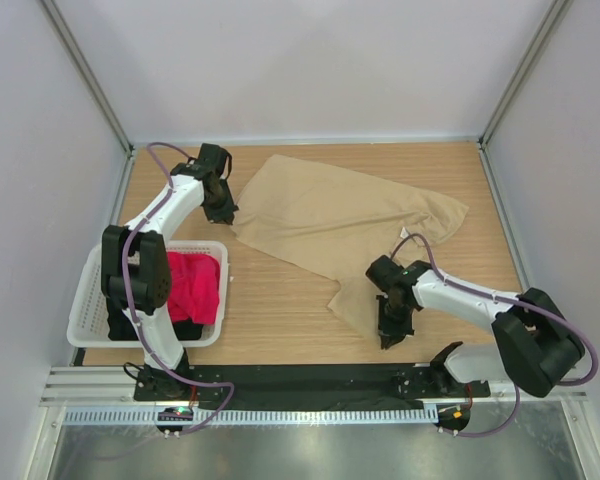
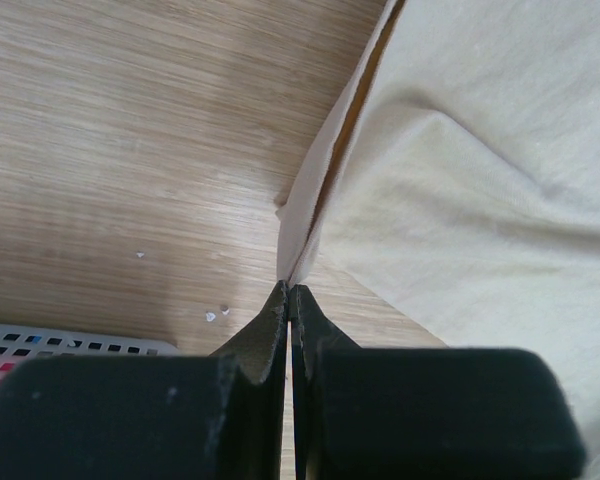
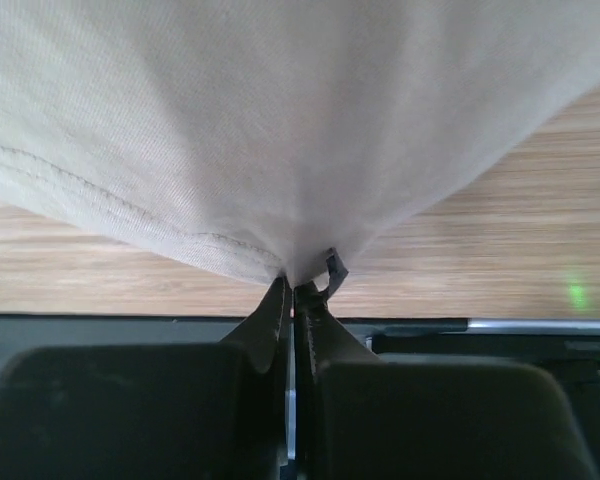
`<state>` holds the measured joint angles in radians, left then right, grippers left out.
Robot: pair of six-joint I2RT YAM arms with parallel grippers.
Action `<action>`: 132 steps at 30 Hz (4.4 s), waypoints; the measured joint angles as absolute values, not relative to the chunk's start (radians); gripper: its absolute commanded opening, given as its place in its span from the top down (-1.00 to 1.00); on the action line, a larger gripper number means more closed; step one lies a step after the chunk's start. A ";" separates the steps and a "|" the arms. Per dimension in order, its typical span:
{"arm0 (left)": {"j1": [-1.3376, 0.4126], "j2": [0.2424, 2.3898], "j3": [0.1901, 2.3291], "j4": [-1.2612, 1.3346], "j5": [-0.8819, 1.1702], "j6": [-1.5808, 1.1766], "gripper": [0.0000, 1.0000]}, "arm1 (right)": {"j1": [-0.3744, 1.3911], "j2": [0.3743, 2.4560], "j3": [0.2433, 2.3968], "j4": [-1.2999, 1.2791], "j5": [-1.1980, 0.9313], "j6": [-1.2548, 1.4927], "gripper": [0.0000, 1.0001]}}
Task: Fold and stack the t-shirts
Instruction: Flatten the tshirt out
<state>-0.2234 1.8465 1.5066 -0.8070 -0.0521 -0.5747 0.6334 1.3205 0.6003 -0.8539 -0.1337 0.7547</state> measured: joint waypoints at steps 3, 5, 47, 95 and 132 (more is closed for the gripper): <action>-0.223 1.846 1.508 -0.814 -0.056 -0.572 1.00 | 0.634 1.290 0.616 -0.874 -0.055 0.756 0.97; -0.223 1.846 1.514 -0.829 -0.062 -0.570 0.99 | 0.634 1.261 0.644 -0.897 0.001 0.757 0.98; -0.225 1.299 2.221 -0.538 -0.257 -0.511 0.99 | 0.613 1.038 2.358 -0.965 0.433 0.176 0.98; -0.064 2.095 2.563 -0.196 -0.189 -0.976 0.99 | 0.060 1.756 2.484 -0.304 0.376 0.051 0.98; -0.066 1.415 2.298 -0.177 -0.146 -0.879 0.99 | 0.059 1.178 2.304 -0.307 0.308 0.078 0.98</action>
<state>-0.0658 1.4147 2.2978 -0.1772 -0.1463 -0.8795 0.0586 1.1782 2.3039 -0.3073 0.3084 0.0776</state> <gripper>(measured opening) 0.005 0.043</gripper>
